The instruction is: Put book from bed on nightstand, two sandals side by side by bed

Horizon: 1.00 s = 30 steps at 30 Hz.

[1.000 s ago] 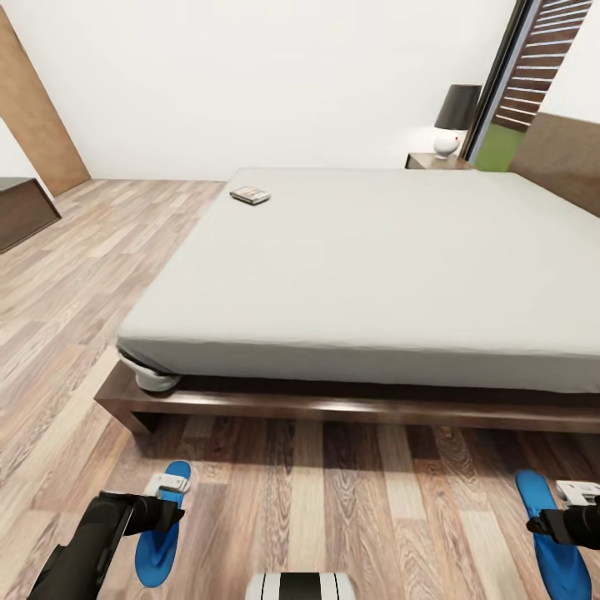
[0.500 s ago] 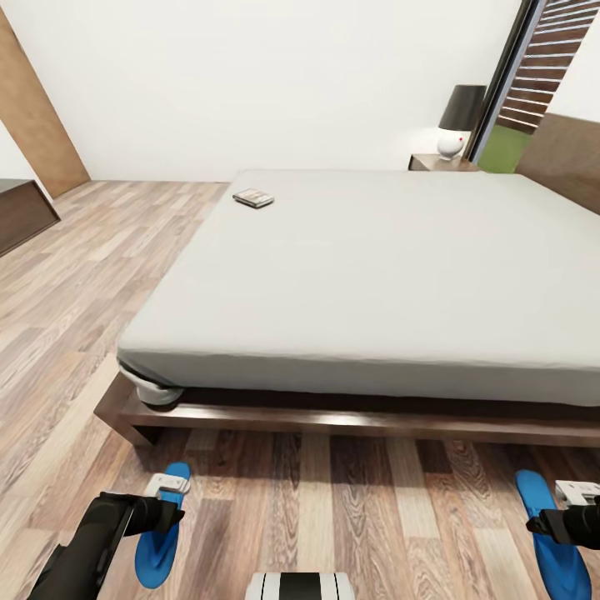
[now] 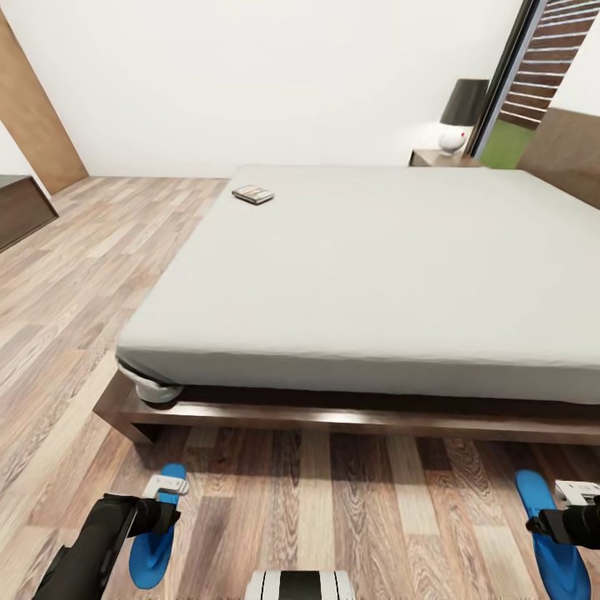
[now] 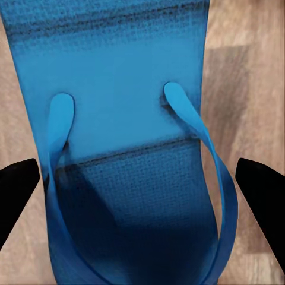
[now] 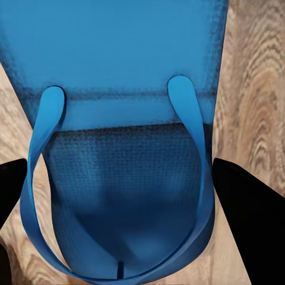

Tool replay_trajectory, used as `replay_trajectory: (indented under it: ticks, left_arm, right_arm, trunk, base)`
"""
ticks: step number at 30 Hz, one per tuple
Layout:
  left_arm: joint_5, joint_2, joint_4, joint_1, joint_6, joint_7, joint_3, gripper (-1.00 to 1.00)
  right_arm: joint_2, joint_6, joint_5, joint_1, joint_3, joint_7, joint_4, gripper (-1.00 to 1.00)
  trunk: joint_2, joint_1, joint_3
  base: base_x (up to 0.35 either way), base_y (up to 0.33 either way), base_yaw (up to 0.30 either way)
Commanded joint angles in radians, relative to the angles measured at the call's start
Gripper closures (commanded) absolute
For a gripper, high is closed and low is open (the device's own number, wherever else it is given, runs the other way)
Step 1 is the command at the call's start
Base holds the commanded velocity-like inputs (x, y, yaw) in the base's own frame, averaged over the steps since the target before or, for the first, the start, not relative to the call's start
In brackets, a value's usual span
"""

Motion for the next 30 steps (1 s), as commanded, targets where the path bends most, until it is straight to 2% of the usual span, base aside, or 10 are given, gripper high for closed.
replay_trajectory:
  ticks: [1, 30]
  left_arm:
    - [-0.011, -0.001, -0.001, -0.001, 0.002, -0.01, 0.002, 1.0]
    - [-0.012, -0.004, -0.001, -0.001, -0.001, -0.009, 0.0, 1.0]
  right_arm:
    - [0.0, 0.002, 0.01, -0.001, -0.002, 0.008, -0.001, 1.0]
    - [0.002, 0.001, 0.01, -0.001, -0.002, 0.007, -0.001, 1.0]
  trunk:
    - [-0.001, 0.0, -0.005]
    - [-0.007, 0.013, -0.117]
  base:
    - [0.0, 0.0, 0.0]
    - [0.0, 0.0, 0.0]
